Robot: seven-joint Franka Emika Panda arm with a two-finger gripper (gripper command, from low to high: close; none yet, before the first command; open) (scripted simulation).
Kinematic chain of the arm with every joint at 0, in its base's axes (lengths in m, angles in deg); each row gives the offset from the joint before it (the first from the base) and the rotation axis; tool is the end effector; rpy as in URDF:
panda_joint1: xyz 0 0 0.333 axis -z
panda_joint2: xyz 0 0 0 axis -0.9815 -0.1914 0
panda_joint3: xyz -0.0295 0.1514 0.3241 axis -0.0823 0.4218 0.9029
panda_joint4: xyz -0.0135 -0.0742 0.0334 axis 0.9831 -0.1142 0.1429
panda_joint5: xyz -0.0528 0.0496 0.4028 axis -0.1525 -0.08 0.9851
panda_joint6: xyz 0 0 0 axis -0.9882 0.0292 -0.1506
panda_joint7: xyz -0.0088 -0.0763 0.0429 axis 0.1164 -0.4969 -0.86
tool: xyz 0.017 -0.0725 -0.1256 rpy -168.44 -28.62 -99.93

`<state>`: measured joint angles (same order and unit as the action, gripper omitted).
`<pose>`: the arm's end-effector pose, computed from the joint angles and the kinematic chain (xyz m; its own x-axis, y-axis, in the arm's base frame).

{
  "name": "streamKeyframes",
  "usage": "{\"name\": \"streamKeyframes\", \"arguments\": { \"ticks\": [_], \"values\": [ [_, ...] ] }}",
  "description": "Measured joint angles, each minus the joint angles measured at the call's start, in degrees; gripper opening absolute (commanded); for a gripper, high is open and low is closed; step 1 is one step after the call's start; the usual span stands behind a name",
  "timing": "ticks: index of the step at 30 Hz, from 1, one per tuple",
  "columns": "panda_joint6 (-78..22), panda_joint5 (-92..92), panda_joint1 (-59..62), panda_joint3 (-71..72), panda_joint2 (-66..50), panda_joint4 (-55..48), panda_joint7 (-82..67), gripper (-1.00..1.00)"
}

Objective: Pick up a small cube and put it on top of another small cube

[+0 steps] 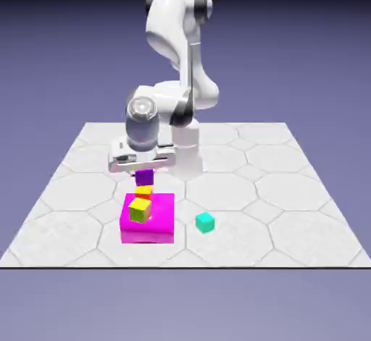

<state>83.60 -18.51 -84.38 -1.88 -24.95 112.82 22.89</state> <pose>0.3921 -0.1328 0.2592 0.7702 -0.5560 -0.3126 -0.4711 -0.8262 0.3088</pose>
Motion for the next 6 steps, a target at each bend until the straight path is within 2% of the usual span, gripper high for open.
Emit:
{"name": "streamKeyframes", "arguments": {
  "ticks": [2, 6],
  "values": [
    [0.02, -0.19, 0.41, 0.03, 0.00, 0.00, 0.09, 1.00],
    [-9.93, 0.28, -1.24, 0.89, 3.85, -6.12, -0.03, 1.00]
  ]
}}
